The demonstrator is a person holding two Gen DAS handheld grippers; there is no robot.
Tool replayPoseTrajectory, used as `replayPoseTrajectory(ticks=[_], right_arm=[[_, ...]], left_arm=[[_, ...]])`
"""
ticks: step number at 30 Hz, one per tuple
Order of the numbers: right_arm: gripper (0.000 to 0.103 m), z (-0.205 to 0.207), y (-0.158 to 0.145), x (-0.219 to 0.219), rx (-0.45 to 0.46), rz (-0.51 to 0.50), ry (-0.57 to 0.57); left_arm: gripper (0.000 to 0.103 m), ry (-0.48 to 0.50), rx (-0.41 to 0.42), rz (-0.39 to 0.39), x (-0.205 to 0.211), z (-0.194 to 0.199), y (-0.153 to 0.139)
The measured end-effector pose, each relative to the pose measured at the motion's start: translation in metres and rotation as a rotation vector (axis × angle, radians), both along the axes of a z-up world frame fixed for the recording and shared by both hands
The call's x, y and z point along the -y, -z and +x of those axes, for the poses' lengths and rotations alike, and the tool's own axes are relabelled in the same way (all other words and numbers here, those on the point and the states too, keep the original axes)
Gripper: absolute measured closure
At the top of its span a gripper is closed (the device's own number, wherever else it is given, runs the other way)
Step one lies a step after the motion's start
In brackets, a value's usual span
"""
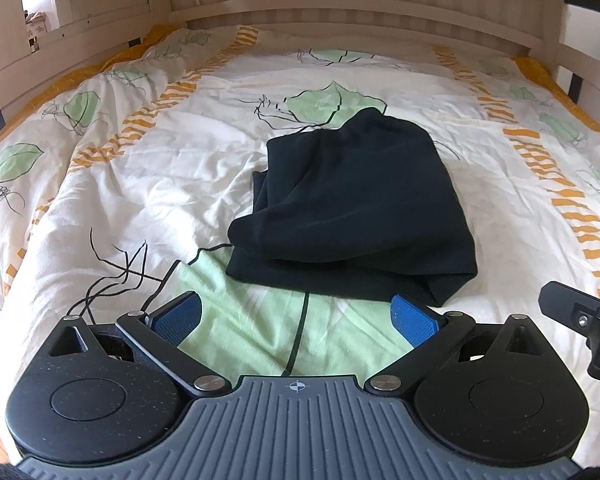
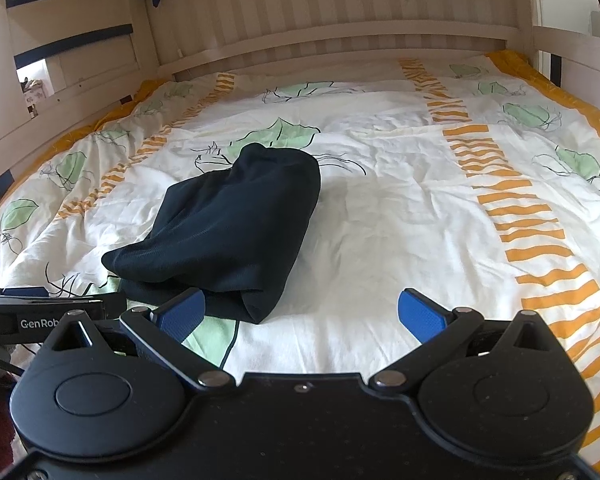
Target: Fold large clothes
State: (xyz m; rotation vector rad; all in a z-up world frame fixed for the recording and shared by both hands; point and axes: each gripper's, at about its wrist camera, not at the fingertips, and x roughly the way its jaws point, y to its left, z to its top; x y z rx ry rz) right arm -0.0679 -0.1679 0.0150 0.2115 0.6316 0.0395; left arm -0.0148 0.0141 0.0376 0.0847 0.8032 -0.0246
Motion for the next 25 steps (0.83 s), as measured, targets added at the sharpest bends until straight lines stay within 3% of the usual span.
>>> replayPoseTrajectory(ticks=[25], right_arm=[[0.001,0.0030,0.0095,-0.0021,-0.040,0.020,-0.006]], left_arm=[[0.001,0.007,-0.023,0.011,0.0004,0.0020,0.0091]])
